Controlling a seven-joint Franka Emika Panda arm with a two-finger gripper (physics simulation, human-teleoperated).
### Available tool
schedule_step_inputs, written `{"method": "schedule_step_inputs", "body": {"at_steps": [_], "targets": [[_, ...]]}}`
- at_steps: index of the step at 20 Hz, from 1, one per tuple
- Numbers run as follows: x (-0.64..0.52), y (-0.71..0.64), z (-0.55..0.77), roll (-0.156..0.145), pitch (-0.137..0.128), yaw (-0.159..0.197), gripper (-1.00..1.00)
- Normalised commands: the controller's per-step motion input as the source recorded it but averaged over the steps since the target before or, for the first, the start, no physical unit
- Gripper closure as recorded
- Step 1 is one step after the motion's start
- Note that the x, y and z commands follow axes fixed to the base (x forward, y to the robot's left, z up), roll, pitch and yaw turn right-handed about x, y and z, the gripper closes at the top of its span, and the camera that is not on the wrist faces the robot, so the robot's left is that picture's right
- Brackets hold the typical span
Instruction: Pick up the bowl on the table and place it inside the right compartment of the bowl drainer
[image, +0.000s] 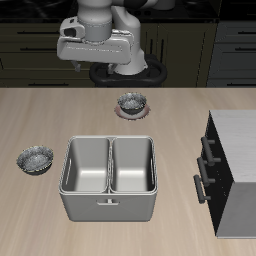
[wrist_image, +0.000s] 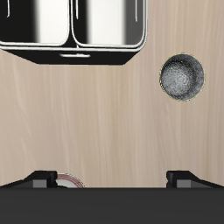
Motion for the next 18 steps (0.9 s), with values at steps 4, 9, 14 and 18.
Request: {"method": "schedule_step_inputs", "body": {"at_steps": [4, 9, 14, 18], "targets": [[0.22, -0.55, 0.04, 0.008, 0.001, -0.012, -1.00], [0.10, -0.50, 0.06, -0.017, 0.004, -0.012, -1.00], [0.17, -0.52, 0.04, -0.046, 0.008, -0.004, -1.00], [0.28, -0.66, 0.05, -0.102, -0.009, -0.032, -1.00]]}}
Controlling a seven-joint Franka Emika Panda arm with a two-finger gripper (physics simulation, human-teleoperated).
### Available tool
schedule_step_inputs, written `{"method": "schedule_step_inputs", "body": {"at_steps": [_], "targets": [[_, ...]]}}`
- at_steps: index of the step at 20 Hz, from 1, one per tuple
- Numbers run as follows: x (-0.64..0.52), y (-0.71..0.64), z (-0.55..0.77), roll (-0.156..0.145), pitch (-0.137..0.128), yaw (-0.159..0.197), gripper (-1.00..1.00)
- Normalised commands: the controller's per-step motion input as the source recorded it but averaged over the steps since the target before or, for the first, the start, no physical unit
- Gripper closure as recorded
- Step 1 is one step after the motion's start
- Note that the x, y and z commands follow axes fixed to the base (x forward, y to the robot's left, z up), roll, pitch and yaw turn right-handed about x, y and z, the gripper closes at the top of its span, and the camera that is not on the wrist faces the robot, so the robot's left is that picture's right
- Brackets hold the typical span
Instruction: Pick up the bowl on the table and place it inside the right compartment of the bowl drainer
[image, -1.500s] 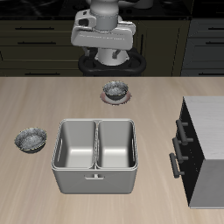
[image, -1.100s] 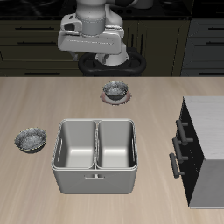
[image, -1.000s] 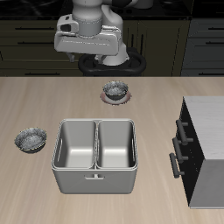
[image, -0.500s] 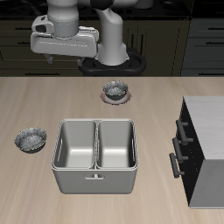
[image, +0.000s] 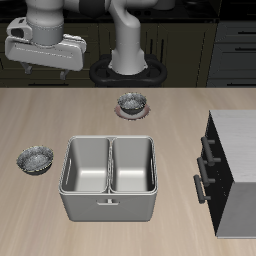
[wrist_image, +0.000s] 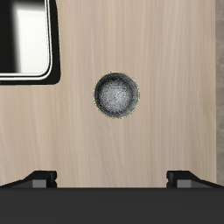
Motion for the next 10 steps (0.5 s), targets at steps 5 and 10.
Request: {"method": "schedule_step_inputs", "body": {"at_steps": [5, 10], "targets": [[0.16, -0.30, -0.01, -0.007, 0.022, -0.005, -1.00], [0.15, -0.22, 0.00, 0.012, 0.020, 0.023, -1.00]]}}
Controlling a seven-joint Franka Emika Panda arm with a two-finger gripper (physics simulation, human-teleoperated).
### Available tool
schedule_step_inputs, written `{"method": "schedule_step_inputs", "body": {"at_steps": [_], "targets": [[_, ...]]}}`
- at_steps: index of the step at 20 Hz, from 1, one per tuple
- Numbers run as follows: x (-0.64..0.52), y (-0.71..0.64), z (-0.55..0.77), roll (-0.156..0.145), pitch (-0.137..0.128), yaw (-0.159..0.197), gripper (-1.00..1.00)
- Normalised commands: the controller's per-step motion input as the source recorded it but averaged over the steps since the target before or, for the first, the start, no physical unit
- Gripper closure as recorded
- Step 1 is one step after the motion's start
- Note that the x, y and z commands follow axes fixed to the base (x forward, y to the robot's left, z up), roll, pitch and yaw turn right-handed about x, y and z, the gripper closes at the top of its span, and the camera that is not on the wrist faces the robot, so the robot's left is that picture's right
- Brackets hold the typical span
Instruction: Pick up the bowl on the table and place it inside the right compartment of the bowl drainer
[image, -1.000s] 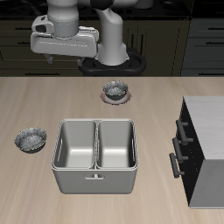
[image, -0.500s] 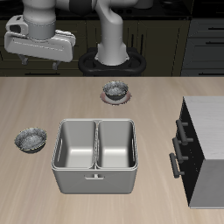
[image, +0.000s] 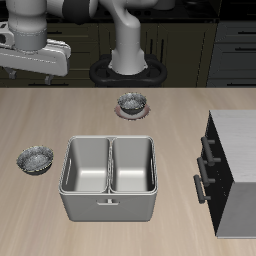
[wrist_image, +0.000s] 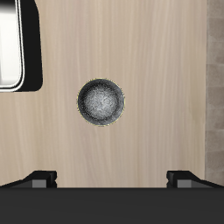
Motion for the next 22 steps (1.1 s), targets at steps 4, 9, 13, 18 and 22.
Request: {"method": "schedule_step_inputs", "body": {"at_steps": [4, 9, 13, 18, 22], "targets": [[0.15, -0.18, 0.01, 0.032, 0.015, 0.019, -1.00], [0.09, -0.11, 0.02, -0.003, 0.006, 0.008, -1.00], [0.19, -0.25, 0.03, -0.013, 0.029, 0.013, -1.00], [0.11, -0.13, 0.03, -0.012, 0.007, 0.038, -1.00], [0.15, -0.10, 0.01, 0.003, 0.014, -0.004, -1.00]]}}
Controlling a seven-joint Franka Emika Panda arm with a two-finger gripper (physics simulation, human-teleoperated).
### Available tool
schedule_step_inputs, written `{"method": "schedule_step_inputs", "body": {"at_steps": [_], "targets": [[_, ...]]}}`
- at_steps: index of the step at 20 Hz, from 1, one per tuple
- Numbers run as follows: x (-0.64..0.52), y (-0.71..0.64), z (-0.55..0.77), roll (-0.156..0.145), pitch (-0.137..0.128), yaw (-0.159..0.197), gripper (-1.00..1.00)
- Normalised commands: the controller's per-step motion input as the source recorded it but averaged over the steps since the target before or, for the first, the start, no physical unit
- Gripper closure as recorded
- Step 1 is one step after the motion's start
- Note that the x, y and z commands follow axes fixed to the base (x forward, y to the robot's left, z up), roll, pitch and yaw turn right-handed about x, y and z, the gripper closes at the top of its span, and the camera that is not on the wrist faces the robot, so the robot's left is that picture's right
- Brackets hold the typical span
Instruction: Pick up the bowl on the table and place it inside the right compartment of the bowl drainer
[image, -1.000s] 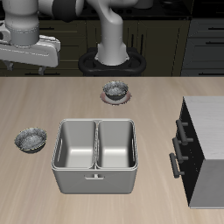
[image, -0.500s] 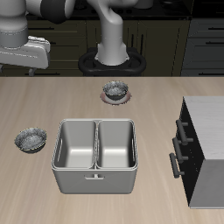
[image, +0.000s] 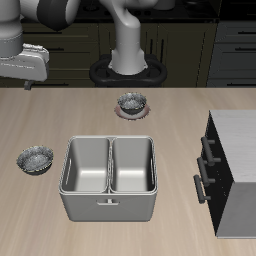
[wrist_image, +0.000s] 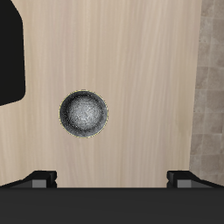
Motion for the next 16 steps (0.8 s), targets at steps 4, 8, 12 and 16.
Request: {"method": "schedule_step_inputs", "body": {"at_steps": [4, 8, 12, 16], "targets": [[0.12, 0.04, 0.02, 0.002, -0.004, 0.039, -1.00], [0.28, 0.04, 0.01, -0.027, 0.003, 0.015, -1.00], [0.19, 0.07, 0.04, -0.014, -0.003, 0.008, -1.00], [0.24, 0.12, 0.05, -0.003, 0.001, 0.008, -1.00]]}}
